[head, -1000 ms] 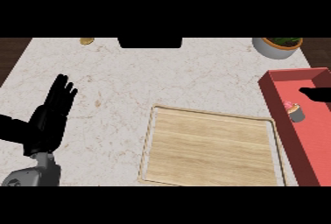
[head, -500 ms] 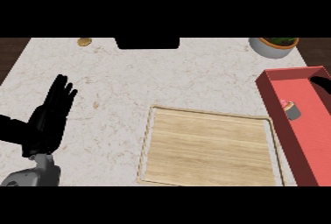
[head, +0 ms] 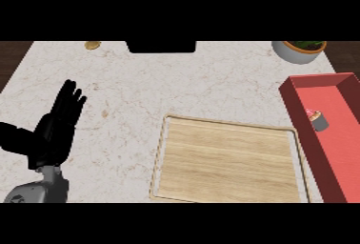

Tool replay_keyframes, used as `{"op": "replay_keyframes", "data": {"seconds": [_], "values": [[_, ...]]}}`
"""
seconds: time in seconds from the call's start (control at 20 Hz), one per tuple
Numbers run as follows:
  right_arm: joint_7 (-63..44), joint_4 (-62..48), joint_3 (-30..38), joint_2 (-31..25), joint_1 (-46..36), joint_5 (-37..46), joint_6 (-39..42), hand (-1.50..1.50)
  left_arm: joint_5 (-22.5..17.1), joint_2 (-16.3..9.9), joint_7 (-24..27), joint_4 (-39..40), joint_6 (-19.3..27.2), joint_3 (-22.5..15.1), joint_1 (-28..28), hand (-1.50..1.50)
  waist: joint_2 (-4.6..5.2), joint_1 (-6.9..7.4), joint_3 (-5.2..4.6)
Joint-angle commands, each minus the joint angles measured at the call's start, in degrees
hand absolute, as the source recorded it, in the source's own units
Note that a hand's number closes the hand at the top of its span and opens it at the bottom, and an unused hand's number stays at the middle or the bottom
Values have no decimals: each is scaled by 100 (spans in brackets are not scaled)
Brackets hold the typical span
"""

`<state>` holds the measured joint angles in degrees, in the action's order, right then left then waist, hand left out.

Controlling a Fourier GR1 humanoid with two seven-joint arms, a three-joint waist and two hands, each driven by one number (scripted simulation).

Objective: Pick the cupcake from the tray and place it in the cardboard box

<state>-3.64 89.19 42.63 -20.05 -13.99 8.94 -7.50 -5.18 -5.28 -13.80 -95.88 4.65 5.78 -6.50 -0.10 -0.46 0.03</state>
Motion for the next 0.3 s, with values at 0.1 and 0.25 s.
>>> {"op": "replay_keyframes", "data": {"seconds": [0.1, 0.25], "values": [[492, -288, 654, -495, 428, -848, 342, -150, -86, -56, 346, 208, -192, 96, 43, 0, 9, 21, -3], [798, -190, 638, -266, 870, -1015, 392, -150, 119, 169, -82, -42, 190, -136, -68, 0, 5, 19, -2]]}}
